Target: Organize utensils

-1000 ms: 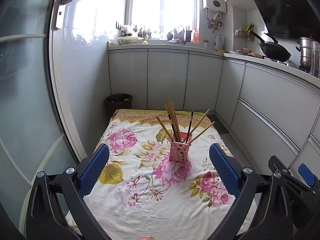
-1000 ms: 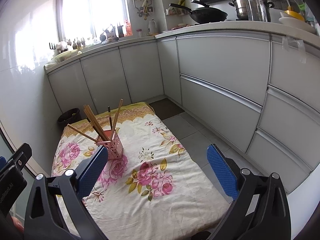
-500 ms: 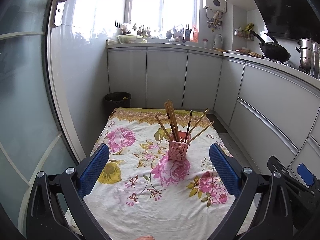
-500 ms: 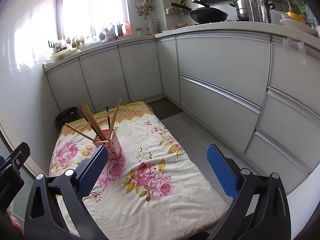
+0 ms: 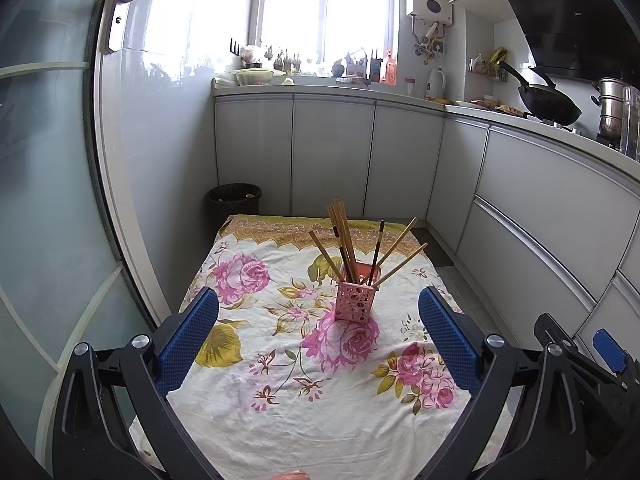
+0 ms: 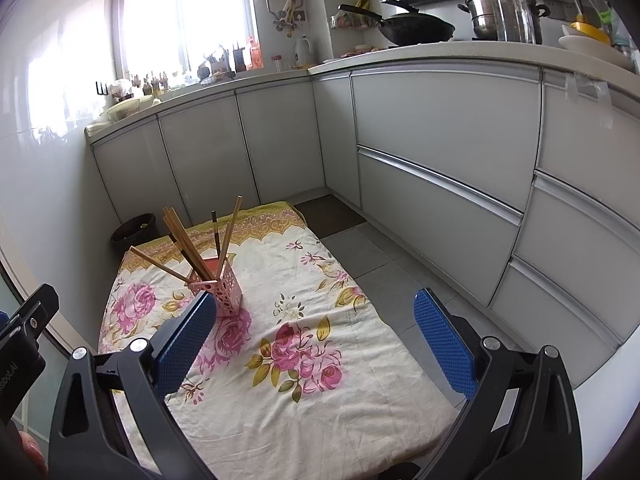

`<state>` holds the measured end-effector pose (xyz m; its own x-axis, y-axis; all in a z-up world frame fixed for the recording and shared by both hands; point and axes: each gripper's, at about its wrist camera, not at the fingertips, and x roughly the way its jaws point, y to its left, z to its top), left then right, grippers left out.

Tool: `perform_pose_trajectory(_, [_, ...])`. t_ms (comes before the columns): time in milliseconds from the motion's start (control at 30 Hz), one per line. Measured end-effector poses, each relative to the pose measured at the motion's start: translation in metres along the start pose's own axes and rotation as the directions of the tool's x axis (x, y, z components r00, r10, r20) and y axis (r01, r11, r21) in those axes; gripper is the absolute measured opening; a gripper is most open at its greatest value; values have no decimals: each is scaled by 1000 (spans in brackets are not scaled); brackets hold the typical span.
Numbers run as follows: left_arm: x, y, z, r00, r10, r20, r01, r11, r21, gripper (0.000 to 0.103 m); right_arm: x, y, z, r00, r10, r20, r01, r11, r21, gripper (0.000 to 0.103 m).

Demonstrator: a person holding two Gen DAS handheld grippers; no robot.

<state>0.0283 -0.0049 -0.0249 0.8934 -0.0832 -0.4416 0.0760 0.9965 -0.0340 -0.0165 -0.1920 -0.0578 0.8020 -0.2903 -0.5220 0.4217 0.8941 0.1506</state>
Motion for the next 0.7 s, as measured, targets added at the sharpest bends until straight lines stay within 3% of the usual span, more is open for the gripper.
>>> perform_pose_trajectory(700, [-2, -1, 1, 1000, 0, -1, 0, 1000, -5, 96, -5, 1, -1, 1000, 8, -1, -8, 1000, -5, 96])
